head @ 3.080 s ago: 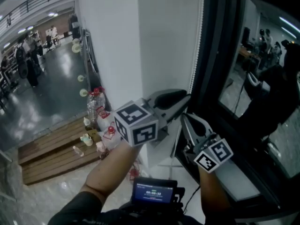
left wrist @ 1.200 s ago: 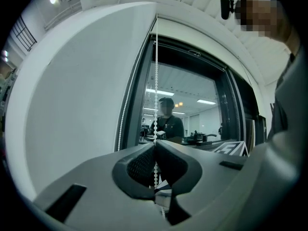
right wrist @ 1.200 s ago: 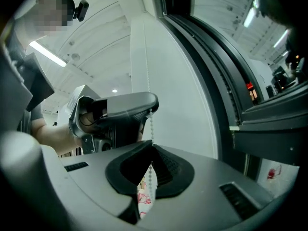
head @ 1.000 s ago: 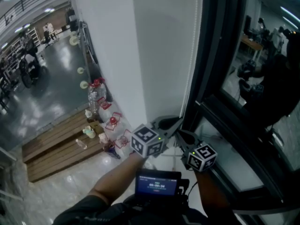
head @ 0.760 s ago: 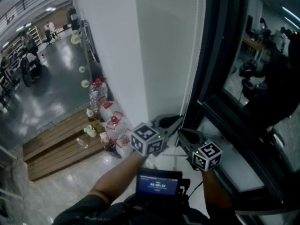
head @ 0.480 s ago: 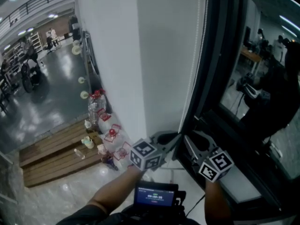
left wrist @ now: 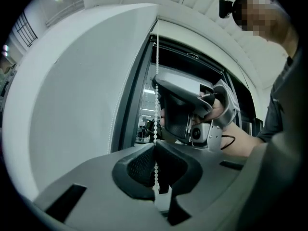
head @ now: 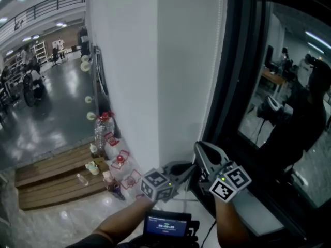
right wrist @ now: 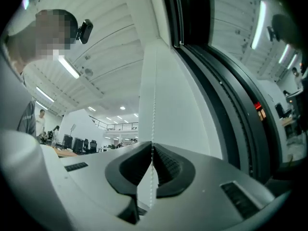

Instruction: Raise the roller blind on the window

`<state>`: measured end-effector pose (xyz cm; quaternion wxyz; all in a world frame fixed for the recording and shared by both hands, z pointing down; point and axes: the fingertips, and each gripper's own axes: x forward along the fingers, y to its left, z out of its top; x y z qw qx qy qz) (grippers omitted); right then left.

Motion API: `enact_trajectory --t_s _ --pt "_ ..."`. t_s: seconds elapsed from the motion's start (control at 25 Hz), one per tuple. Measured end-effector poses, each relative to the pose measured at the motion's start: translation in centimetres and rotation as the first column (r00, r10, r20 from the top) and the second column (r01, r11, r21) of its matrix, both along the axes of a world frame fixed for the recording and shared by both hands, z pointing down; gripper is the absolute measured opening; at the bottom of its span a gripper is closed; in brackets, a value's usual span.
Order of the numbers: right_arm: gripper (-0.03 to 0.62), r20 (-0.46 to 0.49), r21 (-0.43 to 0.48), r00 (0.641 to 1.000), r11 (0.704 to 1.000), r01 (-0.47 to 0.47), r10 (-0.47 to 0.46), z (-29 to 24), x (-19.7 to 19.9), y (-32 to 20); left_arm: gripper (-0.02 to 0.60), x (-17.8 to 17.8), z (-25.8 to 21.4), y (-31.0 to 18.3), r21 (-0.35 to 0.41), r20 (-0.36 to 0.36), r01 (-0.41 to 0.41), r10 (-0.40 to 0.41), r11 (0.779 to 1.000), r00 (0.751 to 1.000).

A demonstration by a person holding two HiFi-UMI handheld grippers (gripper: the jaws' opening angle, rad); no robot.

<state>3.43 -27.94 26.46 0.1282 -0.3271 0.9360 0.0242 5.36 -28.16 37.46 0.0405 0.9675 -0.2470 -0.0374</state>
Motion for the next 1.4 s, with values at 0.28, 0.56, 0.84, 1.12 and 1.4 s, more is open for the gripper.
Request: enact_trajectory --t_s 0.28,0.56,0.84,1.12,1.4 --pt "0.006 0.040 -0.012 0.999 0.999 0.032 -0.032 0.1 0.1 0.6 0.000 -0.1 0.1 0.7 0.005 -0.006 -0.008 0.008 1.000 1.000" --pt "0.023 0.004 0.020 1.000 1.000 -0.013 0.012 -0.1 0.4 1.1 -0.002 -1.0 -0.6 1.5 0.032 -0.025 -0.005 0.006 0.999 1.000" --pt "0.082 -0.040 0.039 0.996 0.996 -0.075 0.076 0.0 1.0 0.7 0.128 -3.3 -1.5 0.6 0.040 -0.004 0.108 -0.108 0.993 0.994" --pt "0.112 -0.068 0.032 0.991 0.993 -0.115 0.117 0.7 1.6 1.0 0.132 -5.9 -3.0 0.4 0.067 0.024 0.246 -0.248 0.967 0.968" --pt "0.101 -0.104 0.010 0.983 0.989 -0.149 0.150 2.4 2.4 1.8 -0.006 -7.5 -2.9 1.9 0.071 0.046 0.266 -0.269 0.961 0.962"
